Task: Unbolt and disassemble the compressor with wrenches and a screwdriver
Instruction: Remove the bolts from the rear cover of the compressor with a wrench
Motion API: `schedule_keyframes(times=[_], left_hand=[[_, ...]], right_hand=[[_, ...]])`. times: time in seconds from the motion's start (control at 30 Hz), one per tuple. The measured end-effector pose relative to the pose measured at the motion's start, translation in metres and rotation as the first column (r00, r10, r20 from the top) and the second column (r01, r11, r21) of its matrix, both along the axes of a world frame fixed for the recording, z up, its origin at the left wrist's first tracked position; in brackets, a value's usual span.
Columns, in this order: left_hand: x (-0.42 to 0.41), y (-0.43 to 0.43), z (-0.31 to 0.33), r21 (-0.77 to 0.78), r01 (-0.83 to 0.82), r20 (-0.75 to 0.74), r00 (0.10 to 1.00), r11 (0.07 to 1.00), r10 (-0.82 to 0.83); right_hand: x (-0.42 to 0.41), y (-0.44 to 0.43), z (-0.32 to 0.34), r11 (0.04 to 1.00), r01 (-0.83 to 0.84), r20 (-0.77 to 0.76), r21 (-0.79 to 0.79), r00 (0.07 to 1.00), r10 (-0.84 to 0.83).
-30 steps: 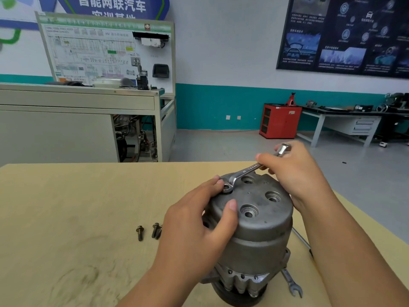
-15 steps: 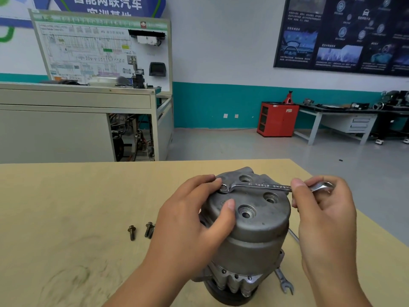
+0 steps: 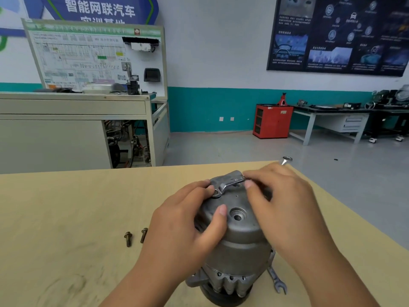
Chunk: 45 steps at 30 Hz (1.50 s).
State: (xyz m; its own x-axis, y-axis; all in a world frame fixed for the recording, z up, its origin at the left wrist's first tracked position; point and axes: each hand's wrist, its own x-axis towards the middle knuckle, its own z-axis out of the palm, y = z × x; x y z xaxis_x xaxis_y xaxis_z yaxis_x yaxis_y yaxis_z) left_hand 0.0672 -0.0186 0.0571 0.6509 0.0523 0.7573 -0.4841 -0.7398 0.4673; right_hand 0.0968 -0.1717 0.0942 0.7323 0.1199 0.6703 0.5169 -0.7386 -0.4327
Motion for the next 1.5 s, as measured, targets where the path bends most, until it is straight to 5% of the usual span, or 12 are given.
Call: schedule_keyframes(times=[0.23, 0.47, 0.87, 1.23, 1.37, 1.5], left_hand=[[-0.004, -0.004, 0.000, 0.045, -0.056, 0.058, 0.997, 0.997, 0.053], [-0.006, -0.005, -0.004, 0.034, -0.115, 0.144, 0.984, 0.993, 0.109], [-0.012, -0.007, -0.007, -0.041, -0.051, 0.063, 0.997, 0.998, 0.054], [-0.015, 0.010, -0.022, -0.109, 0.105, -0.057, 0.992, 0.988, -0.112], [-0.011, 0.025, -0.019, -0.546, 0.294, -0.069, 0.917, 0.784, -0.393], [0.020, 0.041, -0.013, -0.833, 0.074, -0.209, 0.876, 0.549, -0.435]], right_hand=[[-0.007, 0.009, 0.012, 0.969, -0.045, -0.193, -0.245, 0.981, -0.003], [-0.006, 0.020, 0.010, 0.945, -0.108, -0.260, -0.310, 0.965, 0.025], [0.009, 0.030, 0.015, 0.914, -0.349, -0.420, -0.207, 0.876, 0.239], [0.005, 0.021, 0.015, 0.883, -0.437, -0.397, -0.172, 0.851, 0.344], [0.006, 0.020, 0.012, 0.869, -0.435, -0.379, -0.236, 0.865, 0.330], [0.007, 0.018, 0.012, 0.878, -0.419, -0.364, -0.232, 0.874, 0.321]])
